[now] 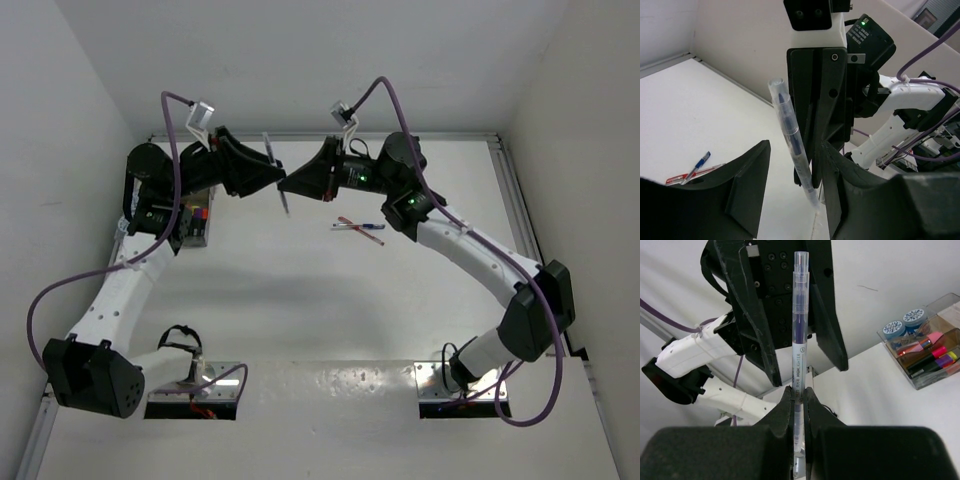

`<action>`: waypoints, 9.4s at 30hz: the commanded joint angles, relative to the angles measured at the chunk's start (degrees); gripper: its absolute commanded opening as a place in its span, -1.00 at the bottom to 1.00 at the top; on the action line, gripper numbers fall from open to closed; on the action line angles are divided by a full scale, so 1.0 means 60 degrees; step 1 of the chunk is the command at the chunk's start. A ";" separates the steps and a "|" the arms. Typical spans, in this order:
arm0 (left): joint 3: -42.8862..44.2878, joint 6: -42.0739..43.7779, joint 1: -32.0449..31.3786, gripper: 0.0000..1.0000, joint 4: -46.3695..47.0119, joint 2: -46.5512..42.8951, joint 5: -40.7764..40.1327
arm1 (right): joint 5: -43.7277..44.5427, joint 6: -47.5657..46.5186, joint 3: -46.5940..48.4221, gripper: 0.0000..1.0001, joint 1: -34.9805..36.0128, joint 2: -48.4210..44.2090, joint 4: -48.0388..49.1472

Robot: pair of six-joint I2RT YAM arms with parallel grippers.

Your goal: Sort the stationery into containers

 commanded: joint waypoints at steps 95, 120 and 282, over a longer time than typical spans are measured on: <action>0.3783 1.0769 0.1602 0.34 -0.7415 0.1849 -0.3415 | 0.5343 -1.1919 0.1216 -0.16 -0.2998 0.3832 -0.8965; 0.4104 1.0110 0.1338 0.34 -0.7283 0.2477 -0.3165 | 0.4099 -1.4821 0.1758 -0.19 -0.3438 0.5194 -0.9272; 0.2949 1.2735 0.2701 0.57 -0.6874 0.2186 -0.0910 | 0.5212 -1.0383 0.0074 -0.02 -0.3086 0.4446 -0.8071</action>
